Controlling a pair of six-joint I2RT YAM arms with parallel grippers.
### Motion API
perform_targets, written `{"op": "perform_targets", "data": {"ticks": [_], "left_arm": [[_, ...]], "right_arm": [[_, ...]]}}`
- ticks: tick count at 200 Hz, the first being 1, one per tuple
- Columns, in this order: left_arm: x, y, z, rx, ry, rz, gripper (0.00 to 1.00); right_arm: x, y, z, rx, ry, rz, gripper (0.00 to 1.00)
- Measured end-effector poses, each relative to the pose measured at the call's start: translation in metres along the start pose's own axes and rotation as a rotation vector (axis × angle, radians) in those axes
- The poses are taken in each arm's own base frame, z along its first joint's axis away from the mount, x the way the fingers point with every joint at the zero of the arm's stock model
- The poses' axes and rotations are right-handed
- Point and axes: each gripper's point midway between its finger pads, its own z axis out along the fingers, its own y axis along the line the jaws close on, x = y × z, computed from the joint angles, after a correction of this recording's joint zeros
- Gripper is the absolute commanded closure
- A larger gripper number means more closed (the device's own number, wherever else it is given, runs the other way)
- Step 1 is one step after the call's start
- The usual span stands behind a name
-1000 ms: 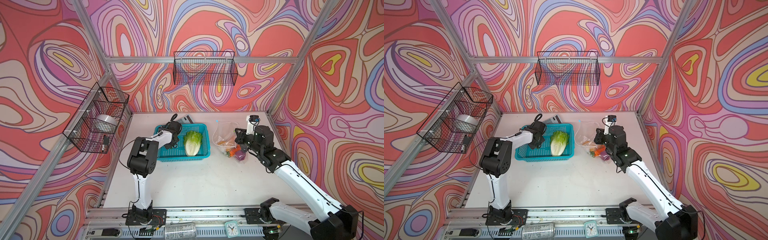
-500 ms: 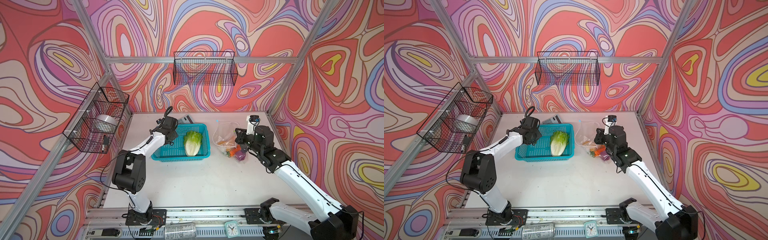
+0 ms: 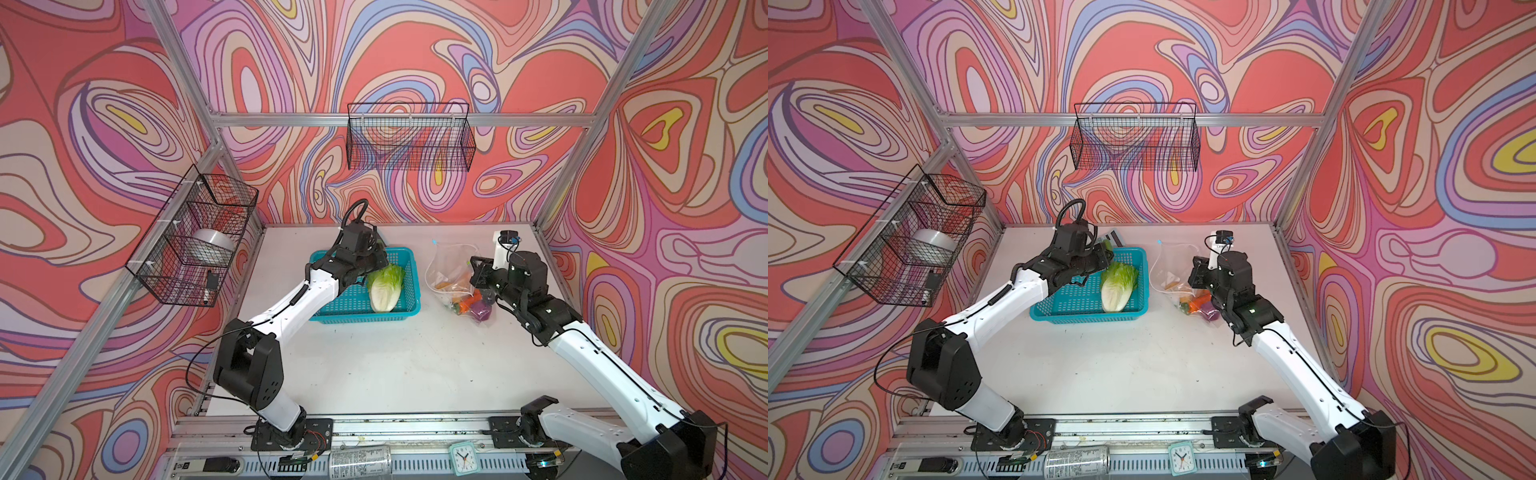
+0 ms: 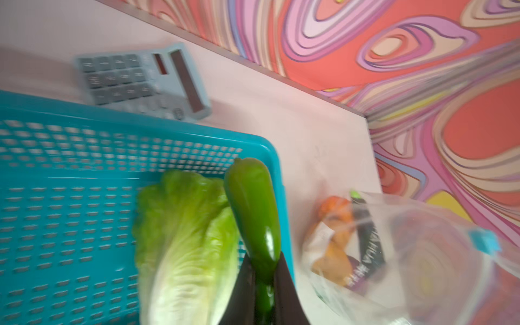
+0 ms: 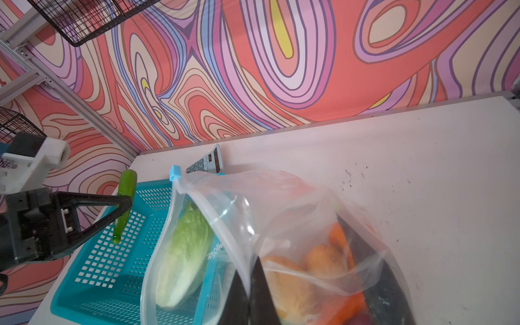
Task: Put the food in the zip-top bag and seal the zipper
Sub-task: 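Lift the green pepper with the left gripper and carry it over the bag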
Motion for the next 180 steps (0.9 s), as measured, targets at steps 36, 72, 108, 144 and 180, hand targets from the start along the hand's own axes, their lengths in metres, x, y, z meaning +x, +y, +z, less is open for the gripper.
{"op": "perform_targets", "data": {"ticks": [36,72,108,144,180], "left_arm": [[0.006,-0.068,-0.010,0.227,0.034,0.070,1.00],[0.014,-0.129,-0.029,0.436,0.049,0.164,1.00],[0.035,-0.161,-0.039,0.551,0.103,0.240,1.00],[0.050,-0.181,-0.030,0.564,0.131,0.315,1.00],[0.078,-0.181,0.003,0.457,0.193,0.381,1.00]], "right_arm": [[0.000,0.000,0.000,0.000,0.000,0.000,1.00],[0.000,0.000,0.000,0.000,0.000,0.001,1.00],[0.000,0.000,0.000,0.000,0.000,0.003,1.00],[0.000,0.000,0.000,0.000,-0.001,0.005,1.00],[-0.003,0.001,-0.003,-0.003,-0.010,0.010,1.00]]}}
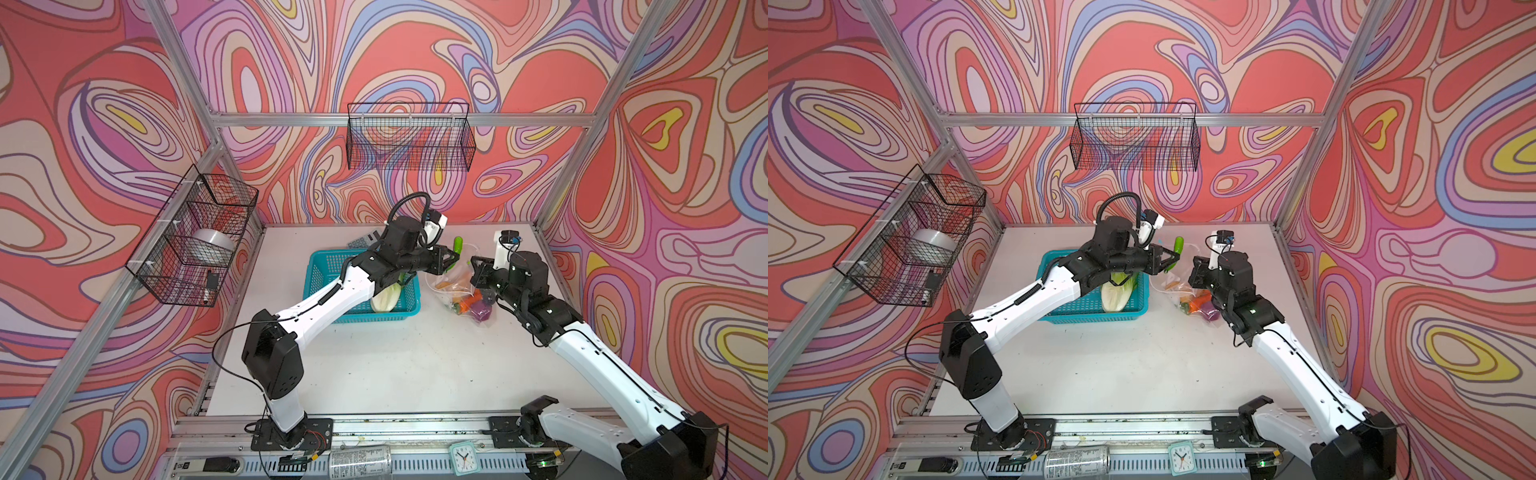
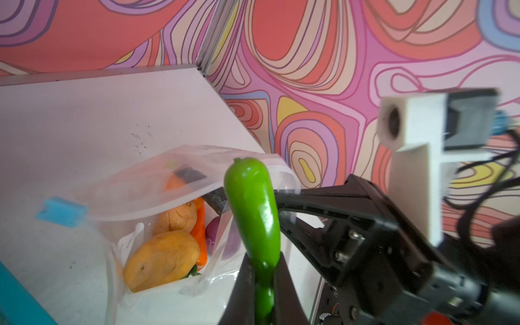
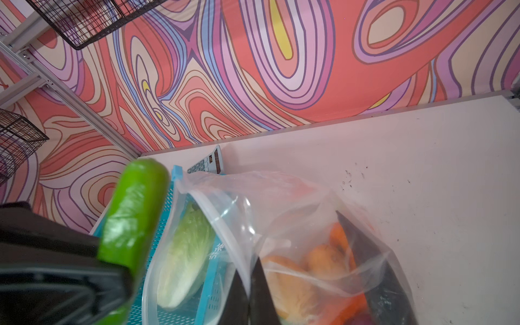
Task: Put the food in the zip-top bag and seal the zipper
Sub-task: 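Open the left gripper to drop the green pepper into the bag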
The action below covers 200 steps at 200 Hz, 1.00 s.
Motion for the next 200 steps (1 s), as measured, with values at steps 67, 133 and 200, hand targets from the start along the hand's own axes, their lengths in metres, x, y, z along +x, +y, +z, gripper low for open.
{"op": "perform_targets", "data": {"ticks": [67,133,200], "left_arm": [[0.049,0.049,0.029,-0.255,0.140,-0.008,0.77],[0.027,0.049,0.027,-0.303,0.106,0.001,0.03],[-0.023,0.054,-0.059,-0.381,-0.036,0.059,0.00]], "right_arm": [[-0.003,0.001,-0.003,-0.006,-0.010,0.010,1.00],[-0.003,0.002,-0.003,-0.010,-0.009,0.021,1.00],[-0.003,0.002,-0.003,-0.010,-0.009,0.021,1.00]]}}
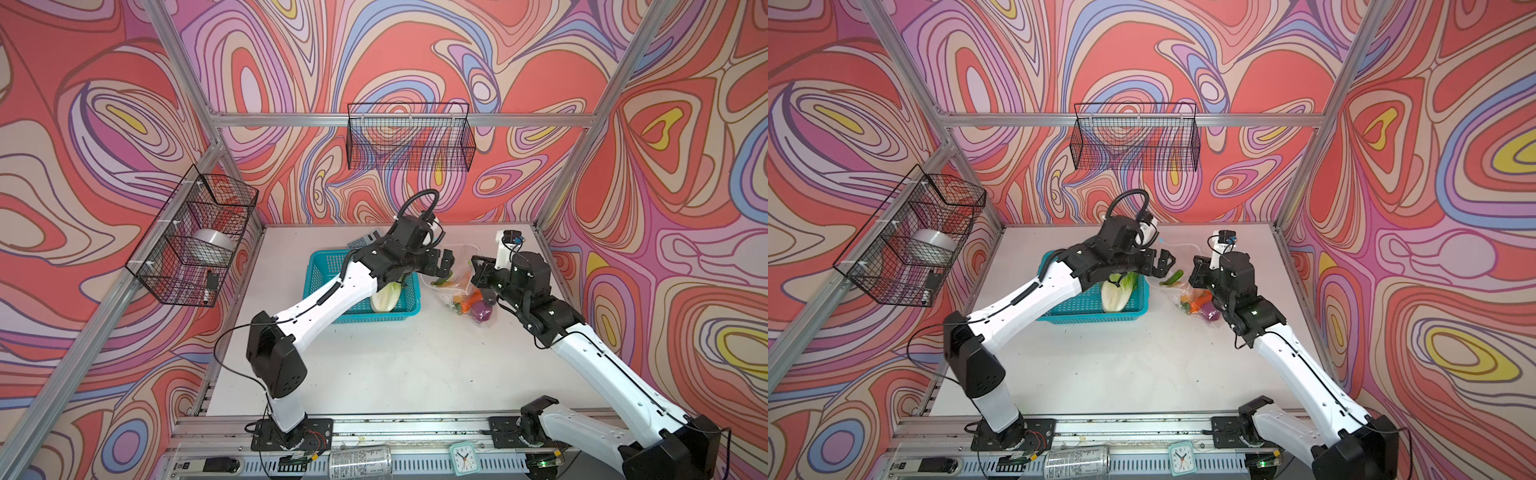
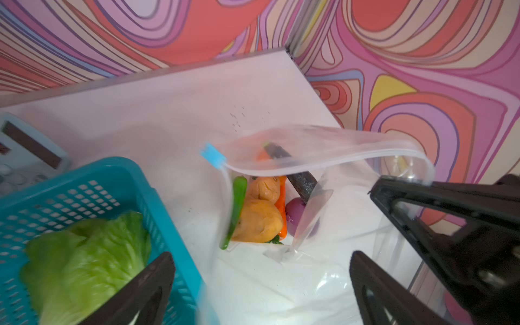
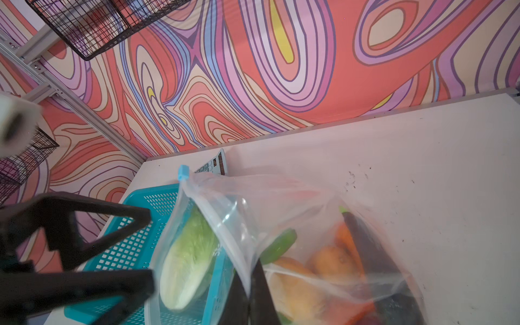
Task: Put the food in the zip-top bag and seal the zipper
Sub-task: 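Open the left gripper to drop the green pepper into the bag, then move the left gripper back over the lettuce in the basket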
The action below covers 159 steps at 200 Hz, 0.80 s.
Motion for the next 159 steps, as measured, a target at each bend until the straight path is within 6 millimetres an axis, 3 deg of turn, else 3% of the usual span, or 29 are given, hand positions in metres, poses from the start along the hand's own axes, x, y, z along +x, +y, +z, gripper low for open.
{"op": "perform_targets", "data": {"ticks": [25,50,67,109,159], "left_arm": [[-0.019,0.052,-0.035,-0.102,-0.064,-0.044,0.00],[-0.001,0.094,-0.039,-0.223,-0.012,-0.068,0.00],[0.029,0.116,-0.029,-0.297,0.090,-0.069,0.00],[0.082,0.155,0.009,-0.414,0.330,-0.060,0.00],[0.103,0.176,0.058,-0.431,0.511,-0.064,0.00]], "right_arm": [[0.000,0.000,0.000,0.000,0.000,0.004,1.00],[0.000,0.000,0.000,0.000,0.000,0.009,1.00],[0.001,0.000,0.001,0.001,0.002,0.011,1.00],[0.003,0.000,0.003,0.000,0.010,0.019,1.00],[0.002,-0.001,0.003,0.002,0.009,0.018,1.00]]}}
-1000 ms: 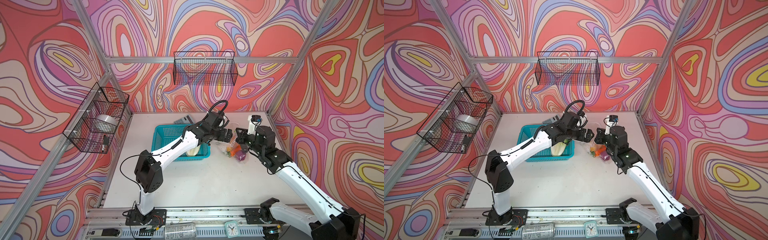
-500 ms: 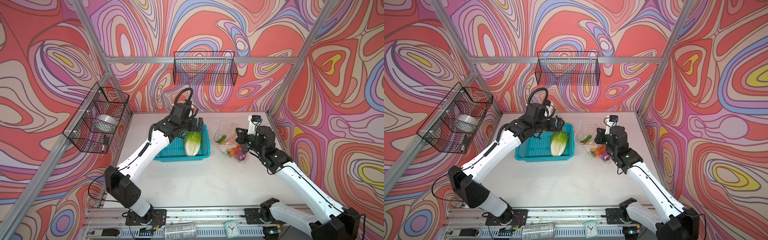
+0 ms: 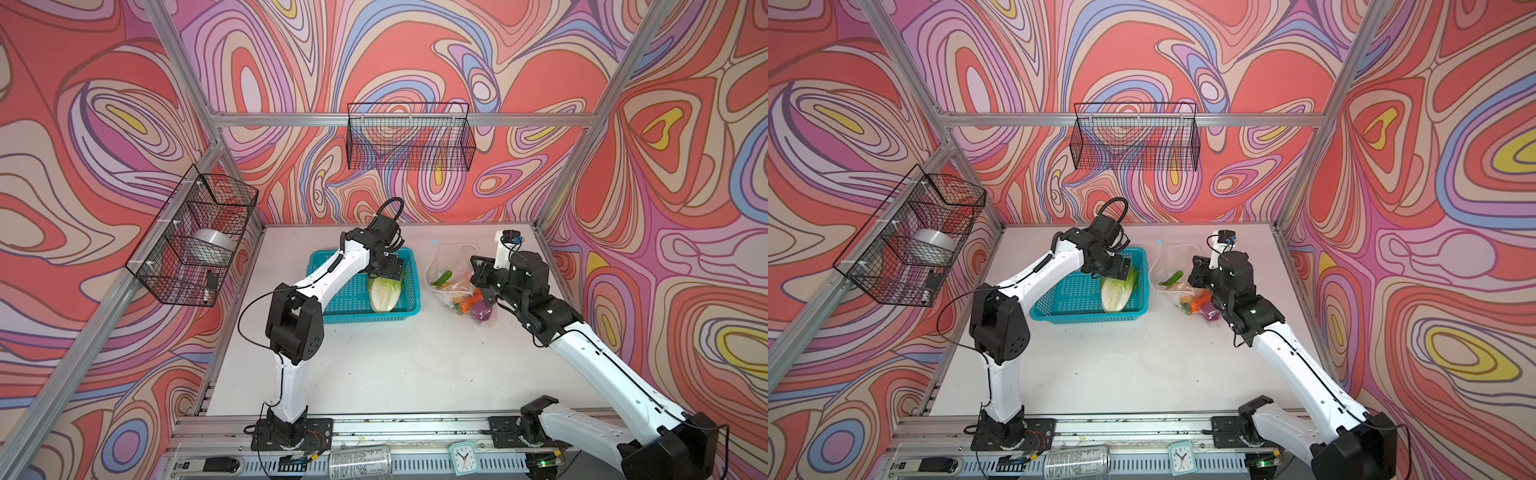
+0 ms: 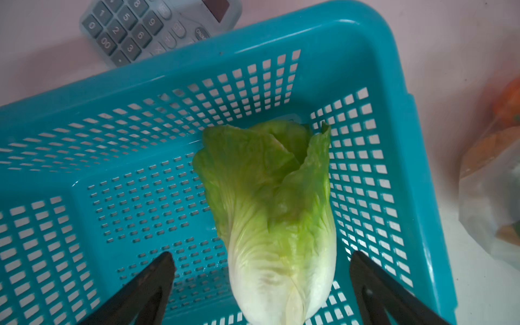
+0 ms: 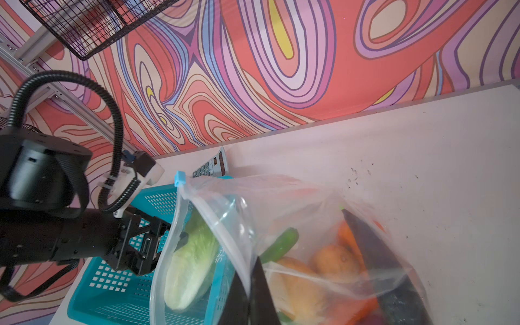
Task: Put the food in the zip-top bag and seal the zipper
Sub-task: 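Move the left gripper back over the lettuce in the basket, then close the left gripper on the lettuce and lift it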
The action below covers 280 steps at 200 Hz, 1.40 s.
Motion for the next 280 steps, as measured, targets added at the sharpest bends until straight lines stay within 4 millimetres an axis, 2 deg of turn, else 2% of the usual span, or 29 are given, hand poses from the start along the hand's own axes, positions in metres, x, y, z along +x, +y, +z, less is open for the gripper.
{"op": "perform_targets", "data": {"ticks": [27,56,103,189,204,220,236,262,280], "left_arm": [[-0.002,-0.006,0.018,0.026,0.062,0.000,0.00],[0.007,-0.010,0.034,0.047,0.132,0.000,0.00],[0.026,-0.015,0.053,0.072,0.222,-0.003,0.00],[0.041,-0.014,0.081,0.068,0.291,-0.006,0.00],[0.041,-0.014,0.082,0.068,0.290,-0.001,0.06],[0.041,-0.014,0.082,0.066,0.289,0.005,0.22],[0.040,-0.014,0.082,0.066,0.288,0.012,0.31],[0.039,-0.013,0.081,0.064,0.281,0.021,0.38],[0.036,-0.013,0.077,0.065,0.270,0.026,0.39]], "right_arm": [[-0.002,0.000,-0.002,0.001,-0.006,-0.002,1.00],[-0.003,0.000,-0.003,0.003,-0.012,-0.008,1.00],[-0.003,0.000,-0.003,0.004,-0.013,-0.009,1.00],[-0.004,-0.002,-0.003,0.014,-0.017,-0.009,1.00],[-0.004,-0.002,-0.003,0.016,-0.018,-0.009,1.00],[-0.004,-0.003,-0.003,0.017,-0.019,-0.009,1.00],[-0.004,-0.003,-0.003,0.017,-0.019,-0.008,1.00],[-0.004,-0.003,-0.003,0.017,-0.019,-0.008,1.00],[-0.004,-0.003,-0.003,0.017,-0.019,-0.008,1.00]]}}
